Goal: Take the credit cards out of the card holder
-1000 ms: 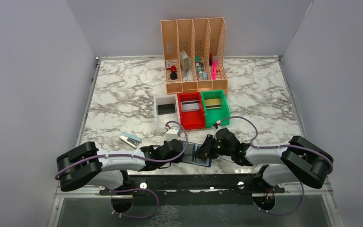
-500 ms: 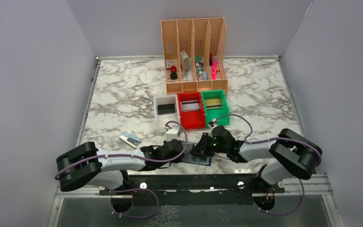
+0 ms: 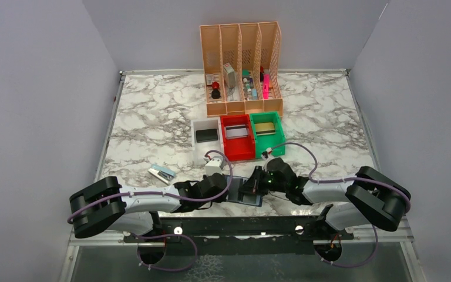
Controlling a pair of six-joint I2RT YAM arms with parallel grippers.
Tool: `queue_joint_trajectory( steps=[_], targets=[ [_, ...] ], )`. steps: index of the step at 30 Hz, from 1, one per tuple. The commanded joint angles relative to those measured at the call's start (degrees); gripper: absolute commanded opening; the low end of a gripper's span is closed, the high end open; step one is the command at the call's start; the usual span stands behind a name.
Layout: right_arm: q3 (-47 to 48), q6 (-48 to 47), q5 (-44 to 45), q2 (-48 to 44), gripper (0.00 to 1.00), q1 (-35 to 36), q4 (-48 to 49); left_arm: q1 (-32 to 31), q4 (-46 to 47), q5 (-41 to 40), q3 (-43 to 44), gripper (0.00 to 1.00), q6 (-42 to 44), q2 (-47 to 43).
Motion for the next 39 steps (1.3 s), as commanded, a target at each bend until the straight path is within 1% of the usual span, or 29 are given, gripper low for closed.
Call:
queue_joint_trajectory(
  steps=[1, 4, 7, 9, 17, 20, 22, 24, 30, 32, 35, 39],
  targets=[
    [-1.11, -1.51, -0.32, -2.62, 0.09, 0.33, -3.46, -0.22, -8.74, -0.86, -2.67, 0.0, 0.57, 1.31],
    [-0.86, -1.36, -0.19, -2.28, 0.07, 0.32, -4.76, -0.21, -8.79, -0.86, -2.42, 0.0, 0.66, 1.57],
    [-0.84, -1.32, 0.29, -2.09, 0.04, 0.32, -5.38, -0.23, -8.81, -0.84, -2.33, 0.0, 0.73, 1.76],
    [-0.53, -1.78, 1.14, -2.94, 0.04, 0.32, -7.33, -0.23, -8.94, -0.86, -2.41, 0.0, 0.69, 1.85],
    [-0.68, -2.48, 7.03, -13.19, 0.02, 0.32, -17.61, -0.21, -9.04, -0.63, -2.51, 0.0, 0.66, 0.09],
    [-1.34, -2.73, 8.3, -16.79, 0.01, 0.32, -19.38, -0.23, -9.07, -0.15, -2.51, 0.0, 0.83, -1.63],
    [-1.6, -2.96, 8.58, -18.8, 0.01, 0.32, -20.0, -0.18, -9.04, 0.33, -2.5, 0.03, 1.08, -3.23],
    [-1.7, -3.53, 8.44, -20.31, 0.01, 0.32, -20.3, -0.24, -9.02, 0.75, -2.55, 0.08, 1.23, -5.05],
    [-2.48, -5.23, 7.74, -22.82, 0.01, 0.32, -19.33, -0.28, -9.01, 2.29, -2.75, 0.35, 1.93, -11.26],
    [-2.91, -6.02, 6.89, -22.69, 0.01, 0.32, -17.83, -0.28, -8.77, 2.92, -2.71, 0.42, 2.28, -13.35],
    [-3.2, -7.78, 4.87, -21.56, 0.01, 0.32, -15.19, -0.23, -7.4, 4.32, -2.79, 0.47, 3.32, -16.01],
    [-4.01, -8.7, 2.84, -19.83, 0.01, 0.32, -10.89, -0.31, -1.85, 6.54, -4.42, 0.52, 4.64, -18.33]
  ],
)
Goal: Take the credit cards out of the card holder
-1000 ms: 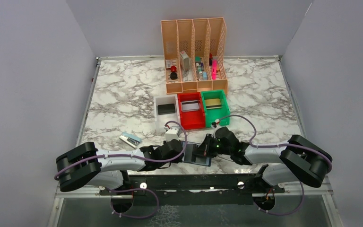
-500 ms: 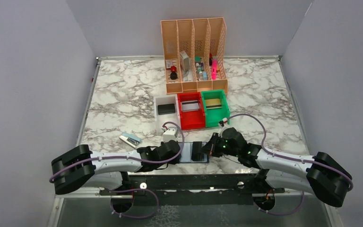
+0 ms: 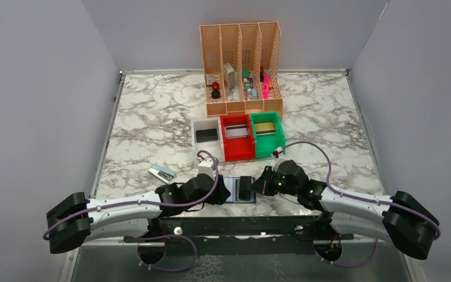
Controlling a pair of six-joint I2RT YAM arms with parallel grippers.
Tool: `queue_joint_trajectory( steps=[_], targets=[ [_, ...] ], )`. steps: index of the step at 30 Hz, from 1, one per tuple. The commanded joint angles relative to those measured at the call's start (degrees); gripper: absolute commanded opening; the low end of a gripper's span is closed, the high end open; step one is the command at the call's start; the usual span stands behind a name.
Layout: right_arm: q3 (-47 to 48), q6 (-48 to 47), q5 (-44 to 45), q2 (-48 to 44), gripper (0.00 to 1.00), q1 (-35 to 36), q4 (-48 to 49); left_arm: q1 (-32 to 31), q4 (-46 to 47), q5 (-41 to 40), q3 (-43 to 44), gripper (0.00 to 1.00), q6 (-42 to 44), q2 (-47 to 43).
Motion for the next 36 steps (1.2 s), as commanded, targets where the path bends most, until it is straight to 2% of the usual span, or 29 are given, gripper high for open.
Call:
queue_joint_trajectory(
  steps=[1, 8, 16, 21, 26, 36],
  targets=[
    [-1.88, -2.69, -3.06, 1.61, 0.01, 0.31, 7.14, -0.29, 7.2, 3.77, -2.52, 0.53, 2.33, -2.59],
    [-4.84, -4.55, -5.21, 2.65, 0.01, 0.32, 15.03, 0.32, 17.15, 5.58, -3.74, 0.73, 5.21, 2.12],
    [-8.89, -6.21, -6.82, 0.8, 0.01, 0.32, 22.76, 7.06, 28.78, 16.92, -6.0, 0.75, 7.05, 5.38],
    [-9.07, -5.85, -9.11, 0.55, 0.01, 0.32, 25.07, 8.24, 33.13, 20.0, -9.13, 0.75, 8.19, 1.35],
    [-9.34, -4.66, -10.65, 0.54, 0.01, 0.32, 27.7, 12.46, 36.27, 25.42, -11.84, 0.76, 8.19, -0.19],
    [-9.38, -3.69, -12.6, 2.08, 0.01, 0.32, 31.32, 13.3, 47.92, 33.24, -12.76, 0.75, 7.49, 6.38]
  ],
)
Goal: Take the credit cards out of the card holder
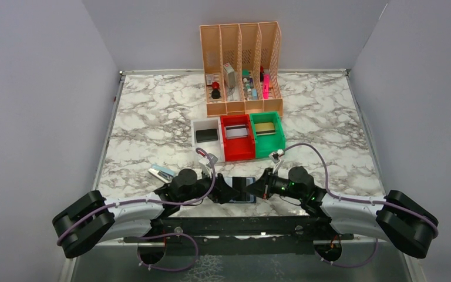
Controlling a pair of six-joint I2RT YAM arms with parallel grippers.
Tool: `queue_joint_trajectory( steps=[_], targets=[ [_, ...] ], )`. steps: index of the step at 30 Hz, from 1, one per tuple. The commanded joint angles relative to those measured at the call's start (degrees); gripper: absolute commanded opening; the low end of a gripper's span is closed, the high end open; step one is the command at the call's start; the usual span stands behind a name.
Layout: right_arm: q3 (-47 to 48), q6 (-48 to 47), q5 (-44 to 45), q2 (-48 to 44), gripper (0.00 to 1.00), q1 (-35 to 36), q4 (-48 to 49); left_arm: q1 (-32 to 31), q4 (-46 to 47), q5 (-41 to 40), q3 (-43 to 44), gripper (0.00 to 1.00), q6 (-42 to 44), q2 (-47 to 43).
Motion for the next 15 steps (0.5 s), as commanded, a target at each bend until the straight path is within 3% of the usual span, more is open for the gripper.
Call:
queue_joint_trajectory(
  steps=[1, 5, 15],
  targets=[
    [-1.09, 0.98, -2.78, 0.88, 0.01, 0.32, 5.28, 0.61, 10.69, 7.05, -0.84, 0.74, -0.18, 2.83],
    [-1.11, 1.41, -3.04, 1.29, 0.01, 0.32, 5.89, 0.73, 13.02, 9.04, -0.55, 0.66, -0.96, 4.35],
    [-1.0, 1.82, -2.61, 0.5, 0.01, 0.32, 4.44, 0.73, 13.68, 7.02, -1.36, 0.28, -2.62, 5.75]
  ],
)
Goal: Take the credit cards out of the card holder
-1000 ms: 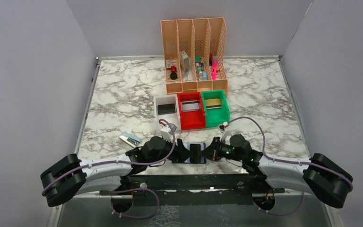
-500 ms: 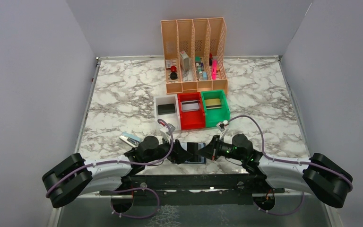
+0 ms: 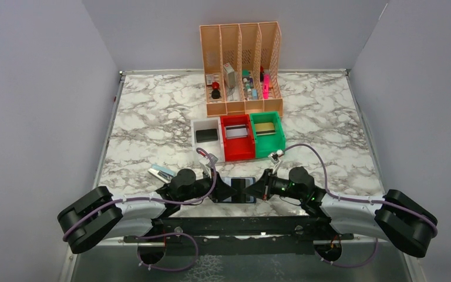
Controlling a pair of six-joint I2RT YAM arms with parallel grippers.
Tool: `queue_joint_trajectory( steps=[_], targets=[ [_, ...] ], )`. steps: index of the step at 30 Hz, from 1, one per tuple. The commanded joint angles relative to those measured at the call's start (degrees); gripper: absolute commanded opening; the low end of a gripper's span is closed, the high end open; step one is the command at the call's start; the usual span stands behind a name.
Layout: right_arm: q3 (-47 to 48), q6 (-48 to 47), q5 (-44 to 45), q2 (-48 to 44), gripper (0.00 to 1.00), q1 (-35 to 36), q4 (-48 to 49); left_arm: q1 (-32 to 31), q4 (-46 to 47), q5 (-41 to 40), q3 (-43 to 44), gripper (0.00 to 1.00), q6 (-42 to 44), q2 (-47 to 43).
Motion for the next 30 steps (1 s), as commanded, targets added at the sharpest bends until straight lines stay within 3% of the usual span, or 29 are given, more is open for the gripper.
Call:
queue_joint_trajectory(
  steps=[1, 10, 19, 30],
  targets=[
    [-0.49, 0.47, -1.09, -0.27, 0.01, 0.32, 1.56, -0.29, 4.21, 1.32, 0.1, 0.26, -1.0, 1.57],
    [0.1, 1.23, -1.65, 1.15, 0.1, 0.32, 1.47, -0.29, 4.83, 1.48, 0.17, 0.23, -1.27, 1.67],
    [0.21, 1.6, -1.66, 2.69, 0.06, 0.32, 2.36, -0.29, 5.24, 1.68, 0.24, 0.23, -1.61, 2.61],
    [0.32, 2.04, -1.67, 3.46, 0.12, 0.32, 2.44, -0.29, 5.95, 1.54, -0.28, 0.23, -2.23, 2.64]
  ],
)
